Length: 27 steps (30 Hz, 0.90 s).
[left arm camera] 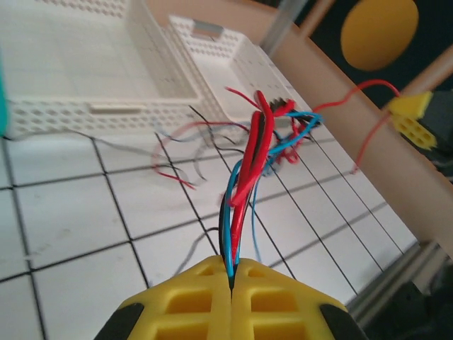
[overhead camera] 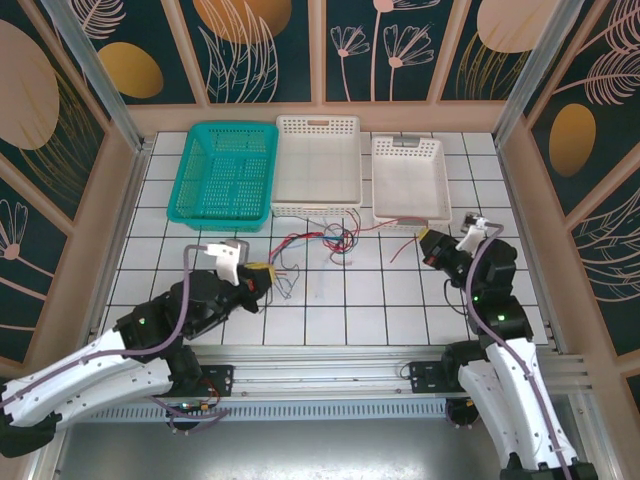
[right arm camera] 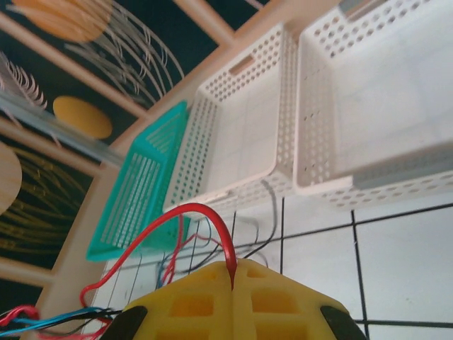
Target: Untangle the cables
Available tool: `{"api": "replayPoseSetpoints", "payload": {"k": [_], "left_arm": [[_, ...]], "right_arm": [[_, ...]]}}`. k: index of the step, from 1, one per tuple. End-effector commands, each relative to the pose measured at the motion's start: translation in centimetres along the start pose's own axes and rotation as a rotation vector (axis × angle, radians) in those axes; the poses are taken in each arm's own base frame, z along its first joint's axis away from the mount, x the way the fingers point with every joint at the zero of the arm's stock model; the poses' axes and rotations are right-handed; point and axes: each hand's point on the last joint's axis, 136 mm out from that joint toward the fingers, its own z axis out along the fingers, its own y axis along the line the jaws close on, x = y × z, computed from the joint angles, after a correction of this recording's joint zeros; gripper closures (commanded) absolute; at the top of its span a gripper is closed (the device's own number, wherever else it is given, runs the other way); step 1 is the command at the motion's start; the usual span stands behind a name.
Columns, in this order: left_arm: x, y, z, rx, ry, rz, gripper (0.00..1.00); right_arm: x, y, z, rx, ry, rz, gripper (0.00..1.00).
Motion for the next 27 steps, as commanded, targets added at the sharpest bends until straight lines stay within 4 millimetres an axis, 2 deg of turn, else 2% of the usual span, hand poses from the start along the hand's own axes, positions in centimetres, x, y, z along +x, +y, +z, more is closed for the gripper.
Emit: {"api": "replayPoseSetpoints", "payload": {"k": [1, 7, 14, 18, 23, 27], "left_arm": [[-2.0, 3.4, -2.4, -0.189, -0.064, 0.055, 1.00], [-4.0, 5.2, -5.4, -0.278, -0.135, 0.040, 1.00], [-4.8, 6.8, -6.9, -0.361, -0.177, 0.015, 1.00], [-5.7, 8.0, -8.0, -0.441, -0.214, -0.002, 1.00], [-6.3, 8.7, -8.4, -0.508, -0.233, 0.002, 1.00], [-6.4, 9.0, -8.1, -0.560, -0.227, 0.022, 1.00]], "right_arm": [[-2.5, -0.1, -1.7, 0.065, -0.087, 0.000, 1.00], [-5.2, 0.6, -3.5, 0.102, -0.173, -0.005, 1.00], [-8.3, 0.6, -6.0, 0.231, -0.272, -0.047, 1.00], [-9.4, 0.3, -7.1, 0.308, -0.298, -0.066, 1.00], [-10.5, -0.7, -8.9, 0.414, -0.359, -0.067, 1.00], [-11.4, -0.2, -10.4, 0.434, -0.411, -0.054, 1.00]]}}
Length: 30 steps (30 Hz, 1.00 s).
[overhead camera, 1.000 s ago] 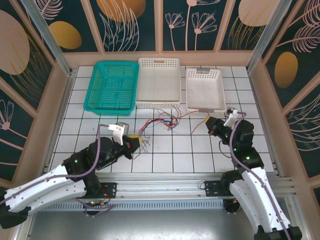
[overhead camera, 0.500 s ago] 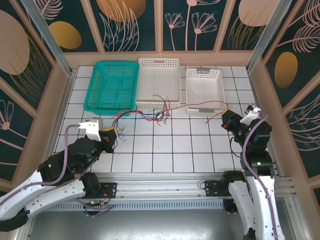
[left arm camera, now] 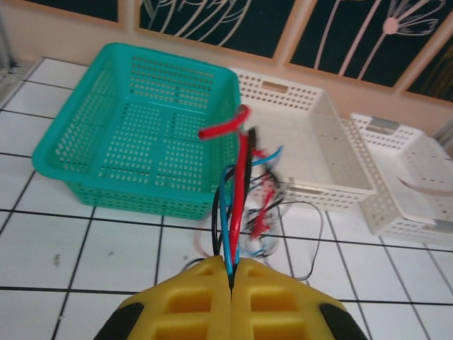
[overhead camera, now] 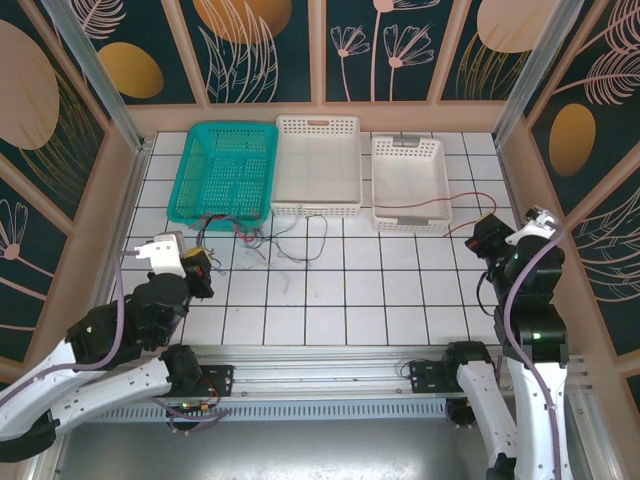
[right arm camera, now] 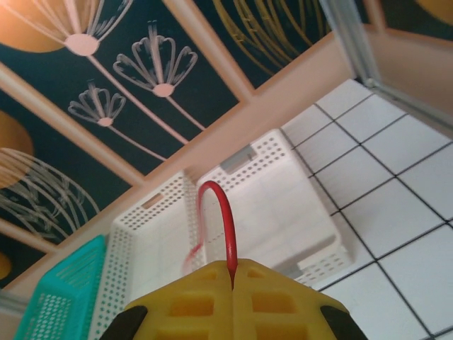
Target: Untangle the cables
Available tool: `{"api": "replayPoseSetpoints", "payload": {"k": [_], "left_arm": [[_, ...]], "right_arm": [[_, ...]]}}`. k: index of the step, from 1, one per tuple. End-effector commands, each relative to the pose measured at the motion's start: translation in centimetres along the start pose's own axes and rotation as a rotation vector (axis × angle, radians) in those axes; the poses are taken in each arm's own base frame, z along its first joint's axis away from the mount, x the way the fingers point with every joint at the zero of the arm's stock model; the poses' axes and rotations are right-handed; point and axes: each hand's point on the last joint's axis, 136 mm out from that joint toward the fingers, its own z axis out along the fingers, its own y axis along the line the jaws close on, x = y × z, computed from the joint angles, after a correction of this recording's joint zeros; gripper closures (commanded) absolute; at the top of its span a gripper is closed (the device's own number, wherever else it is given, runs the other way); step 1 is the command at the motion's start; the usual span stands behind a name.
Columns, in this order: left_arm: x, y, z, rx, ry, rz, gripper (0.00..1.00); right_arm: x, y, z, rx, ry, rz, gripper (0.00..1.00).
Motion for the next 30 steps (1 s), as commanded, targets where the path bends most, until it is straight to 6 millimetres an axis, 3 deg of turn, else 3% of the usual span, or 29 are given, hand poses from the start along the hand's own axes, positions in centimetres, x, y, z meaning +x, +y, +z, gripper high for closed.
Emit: {"api": "replayPoseSetpoints", "payload": {"k": [1, 6, 13, 18, 21, 25, 30], "left_arm": [[-0.9, 0.8, 0.0, -0.070, -0.031, 0.005, 1.00], [-0.6, -1.3, 0.6, 0.025, -0.027, 0.007, 1.00], [2.3, -6.2, 2.6, 0.189, 0.059, 0.106, 1.00], [2.1, -9.5, 2.5, 0.330, 0.052, 0.138, 1.00], [1.7, -10.6, 2.3, 0.382, 0.033, 0.160, 1.00], [2.7, -11.9, 1.9, 0.470, 0.043, 0.204, 1.00], [3.4, -12.3, 1.6, 0.512, 0.058, 0.226, 1.00]], "right_arm": [[-2.0, -0.3, -1.5, 0.040, -0.070, 0.000, 1.00], [-2.1, 2.4, -1.7, -0.088, -0.033, -0.009, 1.00], [-3.7, 6.1, -1.8, -0.219, -0.016, -0.029, 1.00], [-4.3, 8.3, -0.8, -0.291, 0.013, -0.021, 1.00], [-4.8, 9.6, -0.1, -0.337, 0.026, -0.011, 1.00], [-6.0, 11.7, 0.3, -0.409, 0.023, -0.004, 1.00], [-6.7, 13.8, 1.8, -0.482, 0.053, 0.007, 1.00]]}}
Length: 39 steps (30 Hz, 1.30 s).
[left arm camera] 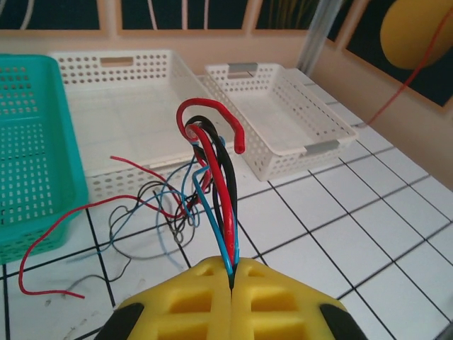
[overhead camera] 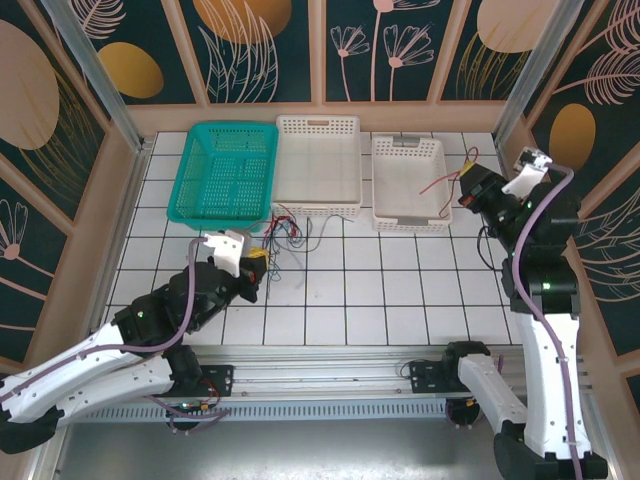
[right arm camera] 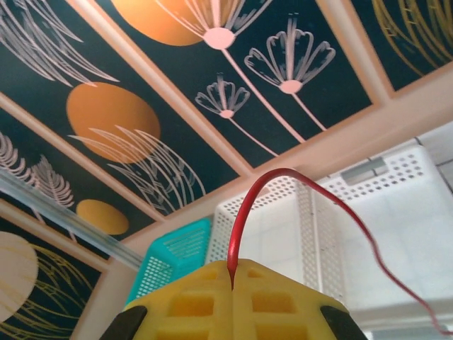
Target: Untangle the cables
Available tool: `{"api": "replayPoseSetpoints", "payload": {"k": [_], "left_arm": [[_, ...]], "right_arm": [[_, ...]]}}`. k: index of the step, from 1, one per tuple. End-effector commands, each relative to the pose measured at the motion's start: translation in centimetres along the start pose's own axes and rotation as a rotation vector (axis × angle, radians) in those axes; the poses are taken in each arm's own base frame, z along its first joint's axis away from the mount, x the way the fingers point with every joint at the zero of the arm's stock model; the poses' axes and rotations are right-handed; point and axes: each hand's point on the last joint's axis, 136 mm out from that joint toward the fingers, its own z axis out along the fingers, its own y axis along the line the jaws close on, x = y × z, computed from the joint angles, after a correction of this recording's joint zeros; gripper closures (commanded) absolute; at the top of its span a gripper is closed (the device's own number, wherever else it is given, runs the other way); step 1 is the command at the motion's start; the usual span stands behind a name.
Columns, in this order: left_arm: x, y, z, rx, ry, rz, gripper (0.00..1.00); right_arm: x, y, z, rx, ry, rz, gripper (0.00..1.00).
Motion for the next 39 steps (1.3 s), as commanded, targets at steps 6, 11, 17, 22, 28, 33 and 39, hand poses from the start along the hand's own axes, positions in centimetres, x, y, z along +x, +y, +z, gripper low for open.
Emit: {"api": "replayPoseSetpoints", "payload": {"k": [6, 11, 17, 22, 28, 33, 39], "left_arm": [[-0.4, -1.4, 0.2, 0.054, 0.021, 0.096, 1.00], [0.2, -1.0, 0.3, 0.054, 0.002, 0.104, 1.00], [-0.5, -0.4, -1.0, 0.050, -0.048, 0.080, 1.00], [-0.1, -0.2, -1.2, 0.056, -0.043, 0.069, 1.00], [0.5, -0.2, -0.7, 0.046, -0.019, 0.076, 1.00], [0.5, 0.0, -0.7, 0.036, -0.022, 0.078, 1.00], [0.7, 0.1, -0.6, 0.032, -0.017, 0.080, 1.00]], "right_arm": [[-2.8, 3.2, 2.8, -0.142, -0.031, 0.000, 1.00], [-1.7, 1.9, 5.9, -0.134, 0.018, 0.014, 1.00], [-1.2, 2.2, 7.3, -0.160, 0.035, 0.022, 1.00], [-1.1, 2.1, 8.6, -0.142, 0.047, 0.010, 1.00], [-0.6, 3.1, 9.9, -0.152, 0.055, 0.006, 1.00], [-1.0, 4.3, 10.2, -0.156, 0.051, -0.022, 1.00], [-0.9, 4.9, 10.6, -0.173, 0.060, -0.024, 1.00]]}}
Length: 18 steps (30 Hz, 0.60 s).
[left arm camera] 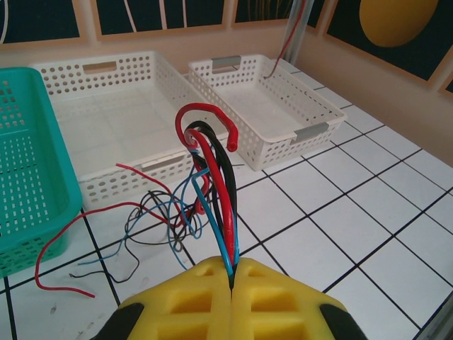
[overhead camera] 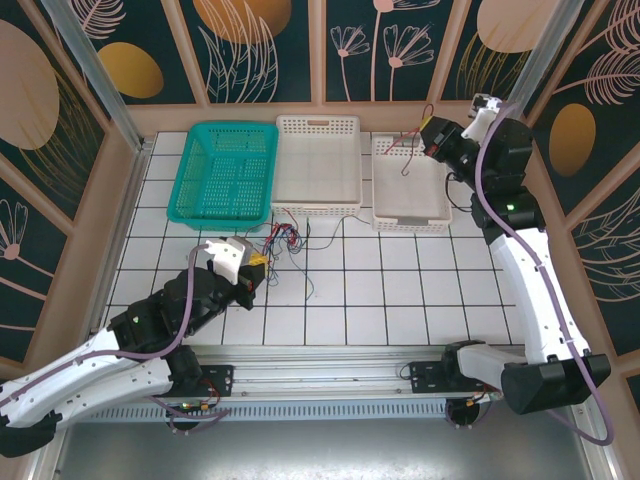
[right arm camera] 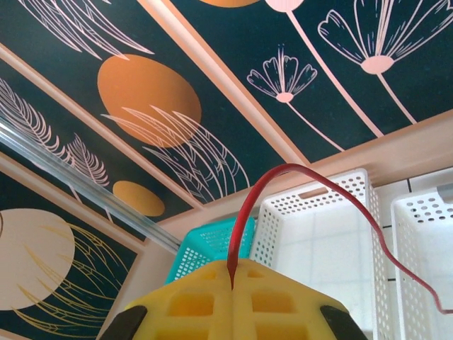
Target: Untangle the cables
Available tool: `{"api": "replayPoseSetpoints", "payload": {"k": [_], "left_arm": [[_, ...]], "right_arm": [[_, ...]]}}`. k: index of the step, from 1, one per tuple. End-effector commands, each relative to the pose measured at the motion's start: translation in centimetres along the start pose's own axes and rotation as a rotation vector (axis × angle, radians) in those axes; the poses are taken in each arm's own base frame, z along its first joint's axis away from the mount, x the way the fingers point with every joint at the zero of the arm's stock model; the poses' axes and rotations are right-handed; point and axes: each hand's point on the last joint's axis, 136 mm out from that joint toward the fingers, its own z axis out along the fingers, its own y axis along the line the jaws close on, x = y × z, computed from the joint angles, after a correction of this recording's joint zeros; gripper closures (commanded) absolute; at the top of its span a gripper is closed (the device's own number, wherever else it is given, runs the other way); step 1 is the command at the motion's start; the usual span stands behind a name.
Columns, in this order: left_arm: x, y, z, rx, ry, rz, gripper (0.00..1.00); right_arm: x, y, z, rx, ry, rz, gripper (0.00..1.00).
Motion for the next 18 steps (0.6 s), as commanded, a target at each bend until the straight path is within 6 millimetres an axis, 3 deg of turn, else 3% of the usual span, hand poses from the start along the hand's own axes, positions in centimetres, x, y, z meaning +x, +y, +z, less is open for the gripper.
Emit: {"api": "replayPoseSetpoints", "payload": {"k": [1, 8, 18], "left_arm": [[-0.18, 0.14, 0.09, -0.010, -0.016, 0.002, 1.00], [-0.09, 0.19, 0.21, -0.014, -0.011, 0.005, 1.00], [0.09, 0.09, 0.28, -0.009, -0.004, 0.005, 1.00]], "right_arm": [[-1.30, 1.46, 0.00, -0.029, -0.039, -0.037, 1.00], [-1.15, 2.23, 0.28, -0.045, -0.032, -0.049, 1.00], [-0.44, 1.40, 0.86, -0.029, -0.019, -0.044, 1.00]]}}
